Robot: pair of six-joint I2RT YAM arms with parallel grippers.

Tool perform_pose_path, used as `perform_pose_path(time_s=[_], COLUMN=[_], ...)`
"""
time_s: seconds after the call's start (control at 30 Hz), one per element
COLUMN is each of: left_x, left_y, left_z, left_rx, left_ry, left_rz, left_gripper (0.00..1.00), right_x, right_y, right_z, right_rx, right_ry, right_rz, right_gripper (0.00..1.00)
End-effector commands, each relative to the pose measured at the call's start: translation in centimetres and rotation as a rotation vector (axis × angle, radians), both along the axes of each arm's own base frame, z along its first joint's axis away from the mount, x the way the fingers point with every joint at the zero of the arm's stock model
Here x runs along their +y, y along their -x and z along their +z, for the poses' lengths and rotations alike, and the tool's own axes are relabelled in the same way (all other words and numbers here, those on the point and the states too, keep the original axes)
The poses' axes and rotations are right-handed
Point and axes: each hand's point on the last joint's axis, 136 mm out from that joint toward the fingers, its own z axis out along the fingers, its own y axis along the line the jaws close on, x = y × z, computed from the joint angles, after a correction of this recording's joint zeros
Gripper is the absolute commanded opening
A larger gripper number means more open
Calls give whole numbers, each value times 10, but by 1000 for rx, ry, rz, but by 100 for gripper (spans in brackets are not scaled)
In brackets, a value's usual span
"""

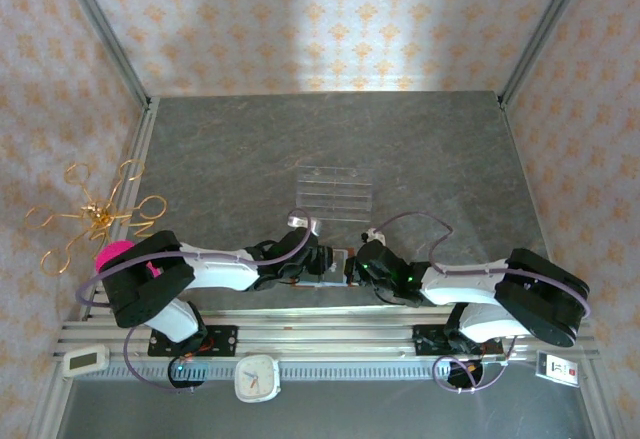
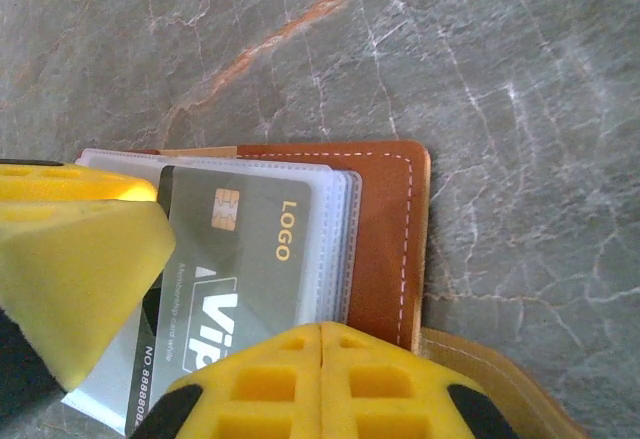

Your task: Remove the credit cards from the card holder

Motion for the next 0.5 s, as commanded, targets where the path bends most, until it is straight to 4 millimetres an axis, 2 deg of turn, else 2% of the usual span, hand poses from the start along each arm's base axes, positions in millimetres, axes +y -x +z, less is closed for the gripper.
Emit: perform_pose_path(time_s=[0.0,0.2,0.3,0.47], left_x=[27,35,35,28], left_y=[19,19,24,28], left_z=[-44,-29,-27,-12], left_rx=[126,108,132,140], left_ry=[-89,-58,-45,37], left_rz=[10,29,19,15], left_gripper=[30,33,32,29], right_x=[-7,-9,-10,-10], right_y=[12,10,10,8], right_z=[-18,-19,-18,-17], right_rx=[61,65,62,57], right_ry=[39,55,55,54], right_rz=[18,5,-1,-5], right_gripper=[4,3,3,3])
